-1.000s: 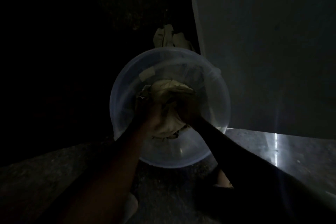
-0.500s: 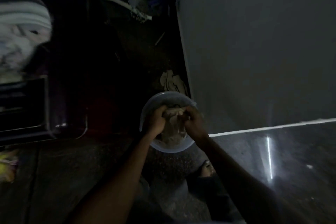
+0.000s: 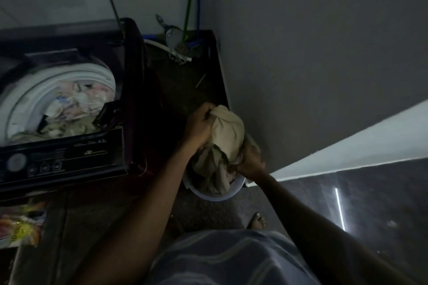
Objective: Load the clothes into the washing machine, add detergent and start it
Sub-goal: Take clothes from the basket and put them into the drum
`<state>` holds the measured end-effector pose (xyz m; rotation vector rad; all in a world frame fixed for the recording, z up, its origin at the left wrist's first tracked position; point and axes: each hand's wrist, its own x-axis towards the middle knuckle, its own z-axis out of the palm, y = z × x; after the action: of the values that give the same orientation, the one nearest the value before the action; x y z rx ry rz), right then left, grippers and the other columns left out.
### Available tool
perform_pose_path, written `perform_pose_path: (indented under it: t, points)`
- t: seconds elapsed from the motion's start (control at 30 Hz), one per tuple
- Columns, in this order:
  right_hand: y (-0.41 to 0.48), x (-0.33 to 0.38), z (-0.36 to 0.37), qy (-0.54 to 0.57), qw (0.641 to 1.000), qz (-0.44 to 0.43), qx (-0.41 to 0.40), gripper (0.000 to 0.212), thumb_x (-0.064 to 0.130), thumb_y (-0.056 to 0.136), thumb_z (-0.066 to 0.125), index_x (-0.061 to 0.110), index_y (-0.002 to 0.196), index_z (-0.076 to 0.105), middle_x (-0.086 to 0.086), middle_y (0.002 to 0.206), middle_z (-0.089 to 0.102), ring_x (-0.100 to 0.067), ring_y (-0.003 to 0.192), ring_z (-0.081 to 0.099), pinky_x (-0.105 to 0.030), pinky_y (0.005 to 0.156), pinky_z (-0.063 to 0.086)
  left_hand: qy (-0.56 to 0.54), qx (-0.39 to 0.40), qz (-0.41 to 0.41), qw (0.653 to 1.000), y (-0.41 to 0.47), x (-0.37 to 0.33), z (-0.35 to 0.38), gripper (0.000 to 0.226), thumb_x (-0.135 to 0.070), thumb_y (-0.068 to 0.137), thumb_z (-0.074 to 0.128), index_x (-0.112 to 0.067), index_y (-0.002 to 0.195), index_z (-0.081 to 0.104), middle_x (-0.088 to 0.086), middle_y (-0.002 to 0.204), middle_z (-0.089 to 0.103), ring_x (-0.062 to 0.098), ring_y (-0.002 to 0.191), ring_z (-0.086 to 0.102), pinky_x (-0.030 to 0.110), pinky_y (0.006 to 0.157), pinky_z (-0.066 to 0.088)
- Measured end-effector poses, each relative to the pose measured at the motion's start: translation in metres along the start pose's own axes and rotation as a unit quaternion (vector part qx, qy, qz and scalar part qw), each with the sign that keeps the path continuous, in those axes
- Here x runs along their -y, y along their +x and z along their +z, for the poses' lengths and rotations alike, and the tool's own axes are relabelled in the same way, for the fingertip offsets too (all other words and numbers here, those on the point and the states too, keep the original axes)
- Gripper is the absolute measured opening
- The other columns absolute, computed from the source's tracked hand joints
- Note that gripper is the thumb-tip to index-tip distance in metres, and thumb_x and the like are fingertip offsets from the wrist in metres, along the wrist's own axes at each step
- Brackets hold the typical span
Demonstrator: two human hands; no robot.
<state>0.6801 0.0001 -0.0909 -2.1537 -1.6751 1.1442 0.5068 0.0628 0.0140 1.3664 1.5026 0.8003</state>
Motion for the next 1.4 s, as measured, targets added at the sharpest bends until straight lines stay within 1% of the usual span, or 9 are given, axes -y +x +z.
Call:
perform_pose_path:
  t: [0.17, 0.33, 0.57, 0.73, 0.87, 1.0, 1.13, 1.23, 1.4]
  points:
    - [-0.001, 0.015, -0.013, -0.017, 1.000, -0.007, 0.021, 0.045, 0.034, 0.093, 0.049, 0.015, 0.134, 0.049, -0.012, 0.138, 0.050, -0.034, 0.128, 0.044, -0.041, 0.102, 0.033, -0.002, 0.029, 0.026, 0.999, 0.000, -0.017, -0.011, 0.019, -0.005, 0.096, 0.045, -0.016, 0.096, 0.060, 0.002, 0.100, 0.065, 0.016, 0.096, 0.061, 0.027, 0.081, 0.050]
    - [-0.002, 0.044, -0.048, 0.175, 0.977, -0.037, -0.117, 0.026, 0.019, 0.098, 0.044, 0.004, 0.110, 0.061, -0.015, 0.102, 0.067, -0.026, 0.090, 0.061, -0.033, 0.074, 0.042, 0.133, 0.002, -0.031, 0.991, 0.013, 0.000, -0.040, 0.024, -0.019, 0.097, 0.048, -0.015, 0.115, 0.063, 0.011, 0.117, 0.066, 0.027, 0.108, 0.061, 0.040, 0.093, 0.051]
    - [-0.007, 0.139, -0.104, 0.237, 0.952, -0.180, -0.078, 0.022, 0.008, 0.099, 0.041, 0.004, 0.098, 0.063, -0.003, 0.088, 0.060, -0.013, 0.079, 0.056, -0.018, 0.065, 0.045, 0.110, 0.126, 0.070, 0.983, 0.011, 0.000, -0.027, 0.087, -0.049, 0.064, 0.084, -0.035, 0.139, 0.043, -0.004, 0.140, 0.051, 0.014, 0.125, 0.052, 0.035, 0.103, 0.045]
    - [-0.017, 0.160, -0.133, 0.247, 0.937, -0.240, -0.062, 0.013, 0.010, 0.095, 0.054, 0.004, 0.086, 0.062, -0.003, 0.075, 0.057, -0.006, 0.065, 0.050, -0.021, 0.062, 0.041, 0.002, -0.007, 0.070, 0.998, 0.005, -0.028, -0.025, 0.008, -0.031, 0.084, 0.061, -0.026, 0.087, 0.066, 0.002, 0.089, 0.070, 0.020, 0.088, 0.066, 0.042, 0.079, 0.053]
    - [-0.033, 0.138, -0.132, 0.320, 0.917, -0.226, -0.073, 0.037, 0.016, 0.082, 0.074, 0.008, 0.113, 0.056, -0.001, 0.091, 0.059, -0.003, 0.076, 0.059, -0.012, 0.063, 0.048, -0.043, -0.097, 0.090, 0.990, 0.014, -0.052, -0.032, 0.012, -0.021, 0.090, 0.056, -0.018, 0.081, 0.063, 0.006, 0.083, 0.067, 0.026, 0.083, 0.065, 0.033, 0.068, 0.046]
    - [-0.029, 0.104, -0.089, 0.253, 0.946, -0.197, 0.037, 0.061, 0.018, 0.081, 0.076, 0.014, 0.131, 0.041, 0.005, 0.120, 0.056, 0.000, 0.104, 0.058, -0.015, 0.080, 0.051, -0.080, -0.104, 0.116, 0.985, 0.021, -0.069, -0.039, 0.041, -0.042, 0.080, 0.052, -0.005, 0.093, 0.063, 0.021, 0.093, 0.067, 0.037, 0.089, 0.065, 0.054, 0.079, 0.053]
    - [-0.001, 0.095, -0.074, 0.217, 0.958, -0.183, -0.047, 0.022, 0.013, 0.095, 0.057, 0.000, 0.112, 0.061, -0.018, 0.109, 0.065, -0.032, 0.104, 0.063, -0.030, 0.081, 0.051, -0.061, -0.090, 0.115, 0.987, 0.018, -0.071, -0.047, 0.023, -0.029, 0.090, 0.053, -0.012, 0.097, 0.067, 0.015, 0.095, 0.069, 0.032, 0.091, 0.067, 0.055, 0.081, 0.054]
    - [0.003, 0.104, -0.097, 0.238, 0.946, -0.175, -0.131, 0.019, 0.010, 0.097, 0.051, -0.002, 0.097, 0.065, -0.011, 0.090, 0.065, -0.021, 0.084, 0.060, -0.011, 0.063, 0.043, -0.025, -0.112, 0.084, 0.990, 0.020, -0.062, -0.061, 0.015, -0.027, 0.095, 0.053, -0.028, 0.087, 0.065, 0.007, 0.093, 0.070, 0.029, 0.092, 0.067, 0.042, 0.075, 0.054]
    - [0.000, 0.139, -0.147, 0.304, 0.904, -0.196, -0.226, 0.021, 0.017, 0.097, 0.051, 0.019, 0.076, 0.057, 0.003, 0.068, 0.056, -0.012, 0.063, 0.051, -0.025, 0.059, 0.041, 0.201, -0.018, 0.027, 0.979, 0.024, -0.048, -0.081, 0.039, -0.033, 0.088, 0.068, -0.027, 0.126, 0.059, 0.001, 0.123, 0.064, 0.022, 0.113, 0.060, 0.031, 0.085, 0.048]
